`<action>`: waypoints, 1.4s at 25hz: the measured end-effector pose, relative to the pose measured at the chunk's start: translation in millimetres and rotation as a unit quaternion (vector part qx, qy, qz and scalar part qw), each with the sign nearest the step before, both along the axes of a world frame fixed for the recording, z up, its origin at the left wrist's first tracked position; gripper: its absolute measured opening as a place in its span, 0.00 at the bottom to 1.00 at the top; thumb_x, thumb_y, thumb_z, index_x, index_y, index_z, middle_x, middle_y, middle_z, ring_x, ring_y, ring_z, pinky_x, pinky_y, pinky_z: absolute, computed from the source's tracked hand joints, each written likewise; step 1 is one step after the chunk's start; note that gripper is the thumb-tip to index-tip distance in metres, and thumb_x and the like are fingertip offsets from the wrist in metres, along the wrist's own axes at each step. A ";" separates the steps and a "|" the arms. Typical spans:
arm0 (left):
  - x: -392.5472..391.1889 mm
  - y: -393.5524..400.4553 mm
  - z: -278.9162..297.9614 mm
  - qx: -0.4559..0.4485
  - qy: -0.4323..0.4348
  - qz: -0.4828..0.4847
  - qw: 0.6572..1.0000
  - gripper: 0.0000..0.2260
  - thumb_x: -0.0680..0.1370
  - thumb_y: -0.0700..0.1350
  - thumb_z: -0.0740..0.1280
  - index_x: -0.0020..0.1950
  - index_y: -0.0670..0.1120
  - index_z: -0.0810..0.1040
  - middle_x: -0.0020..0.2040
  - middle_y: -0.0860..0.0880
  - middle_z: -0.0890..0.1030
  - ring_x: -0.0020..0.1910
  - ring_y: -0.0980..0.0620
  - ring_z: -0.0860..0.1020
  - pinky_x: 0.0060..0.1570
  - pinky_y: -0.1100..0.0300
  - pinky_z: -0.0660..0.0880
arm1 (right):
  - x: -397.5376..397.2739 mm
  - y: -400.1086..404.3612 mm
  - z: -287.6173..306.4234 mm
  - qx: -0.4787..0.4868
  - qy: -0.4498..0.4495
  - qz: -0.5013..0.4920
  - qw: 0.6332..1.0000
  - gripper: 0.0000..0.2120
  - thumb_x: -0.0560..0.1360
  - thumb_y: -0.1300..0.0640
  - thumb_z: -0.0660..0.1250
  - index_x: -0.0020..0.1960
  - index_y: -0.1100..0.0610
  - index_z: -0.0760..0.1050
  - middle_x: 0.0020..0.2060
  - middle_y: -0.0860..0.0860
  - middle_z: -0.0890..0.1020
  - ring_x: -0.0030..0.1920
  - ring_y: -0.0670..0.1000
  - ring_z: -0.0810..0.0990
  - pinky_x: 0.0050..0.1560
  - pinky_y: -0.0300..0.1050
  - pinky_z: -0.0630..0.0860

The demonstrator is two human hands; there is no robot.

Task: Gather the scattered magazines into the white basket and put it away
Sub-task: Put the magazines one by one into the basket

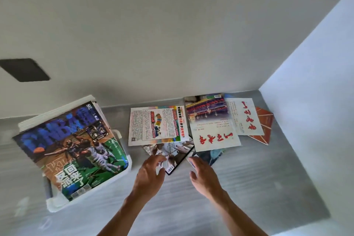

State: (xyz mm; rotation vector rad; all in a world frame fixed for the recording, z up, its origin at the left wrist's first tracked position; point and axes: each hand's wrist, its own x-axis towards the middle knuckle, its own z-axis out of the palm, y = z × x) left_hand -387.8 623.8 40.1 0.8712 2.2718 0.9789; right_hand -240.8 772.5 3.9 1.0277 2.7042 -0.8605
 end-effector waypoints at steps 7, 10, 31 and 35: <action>37.5 72.4 -49.7 -0.222 0.075 -0.092 0.968 0.24 0.75 0.46 0.65 0.71 0.50 0.67 0.72 0.48 0.69 0.70 0.47 0.67 0.66 0.52 0.67 | 56.3 33.2 -41.4 0.022 -0.143 0.072 0.987 0.39 0.75 0.52 0.65 0.79 0.51 0.46 0.80 0.50 0.48 0.78 0.57 0.51 0.74 0.56 0.62; 36.8 87.5 -68.7 -0.307 0.138 -0.091 0.937 0.30 0.74 0.46 0.65 0.75 0.49 0.59 0.78 0.44 0.57 0.76 0.42 0.55 0.73 0.45 0.59 | 67.2 24.9 -54.6 0.052 -0.137 0.080 0.986 0.41 0.74 0.53 0.66 0.79 0.52 0.45 0.80 0.51 0.49 0.78 0.58 0.52 0.75 0.59 0.58; 40.4 89.1 -67.5 -0.382 0.243 -0.130 0.882 0.30 0.74 0.38 0.66 0.75 0.48 0.60 0.67 0.38 0.73 0.61 0.36 0.76 0.60 0.44 0.73 | 86.9 27.4 -38.5 -0.020 -0.136 0.098 0.986 0.34 0.76 0.52 0.64 0.78 0.46 0.51 0.80 0.45 0.49 0.79 0.54 0.51 0.75 0.56 0.60; 34.7 57.1 -5.2 -0.213 0.315 -0.039 0.924 0.15 0.65 0.33 0.68 0.48 0.47 0.81 0.42 0.43 0.84 0.40 0.43 0.82 0.47 0.52 0.77 | 83.6 16.8 -21.9 -0.029 -0.012 0.008 0.999 0.27 0.76 0.53 0.64 0.73 0.46 0.62 0.70 0.46 0.73 0.63 0.50 0.77 0.62 0.45 0.74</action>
